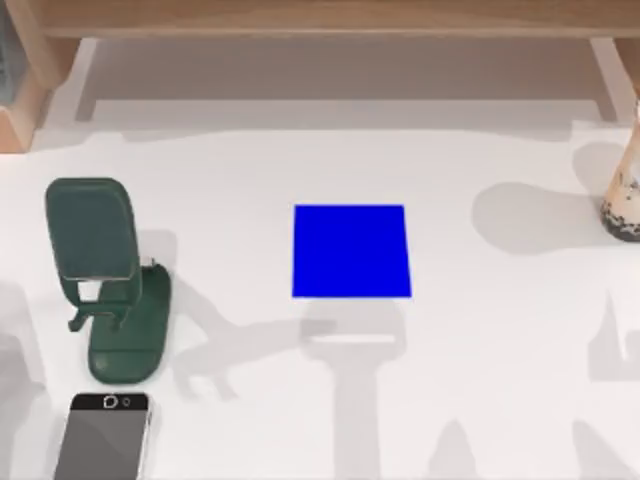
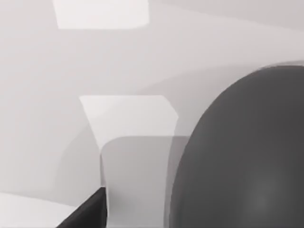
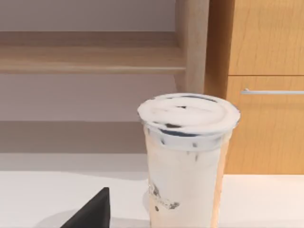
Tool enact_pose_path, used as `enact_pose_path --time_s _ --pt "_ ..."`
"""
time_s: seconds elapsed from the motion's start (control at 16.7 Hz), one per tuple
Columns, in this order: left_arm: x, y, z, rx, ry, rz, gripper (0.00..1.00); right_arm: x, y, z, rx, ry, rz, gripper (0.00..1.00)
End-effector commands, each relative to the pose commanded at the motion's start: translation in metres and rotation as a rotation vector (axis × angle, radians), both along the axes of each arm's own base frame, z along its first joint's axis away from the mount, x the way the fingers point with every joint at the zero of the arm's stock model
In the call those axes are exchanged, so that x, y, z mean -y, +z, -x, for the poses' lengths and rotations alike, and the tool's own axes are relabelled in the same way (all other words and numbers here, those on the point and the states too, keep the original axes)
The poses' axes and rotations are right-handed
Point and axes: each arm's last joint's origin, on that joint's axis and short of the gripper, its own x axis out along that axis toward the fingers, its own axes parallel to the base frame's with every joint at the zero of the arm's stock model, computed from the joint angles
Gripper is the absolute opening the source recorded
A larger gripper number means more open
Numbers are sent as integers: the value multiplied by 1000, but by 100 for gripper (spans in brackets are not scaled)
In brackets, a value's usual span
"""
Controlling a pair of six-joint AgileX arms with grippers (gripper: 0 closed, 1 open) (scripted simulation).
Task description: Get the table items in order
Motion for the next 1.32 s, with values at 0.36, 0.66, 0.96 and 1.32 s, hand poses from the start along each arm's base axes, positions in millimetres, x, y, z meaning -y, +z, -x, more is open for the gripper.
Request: enact_pose_path --time_s 0.36,0.66,0.96,1.32 --pt "0 0 0 0 0 0 85 0 0 0 0 0 0 100" --pt "0 0 0 0 0 0 47 0 0 0 0 0 0 100" --pt "0 0 0 0 0 0 10 0 0 0 0 0 0 100" --pt "0 0 0 0 0 0 0 0 0 0 0 0 0 100"
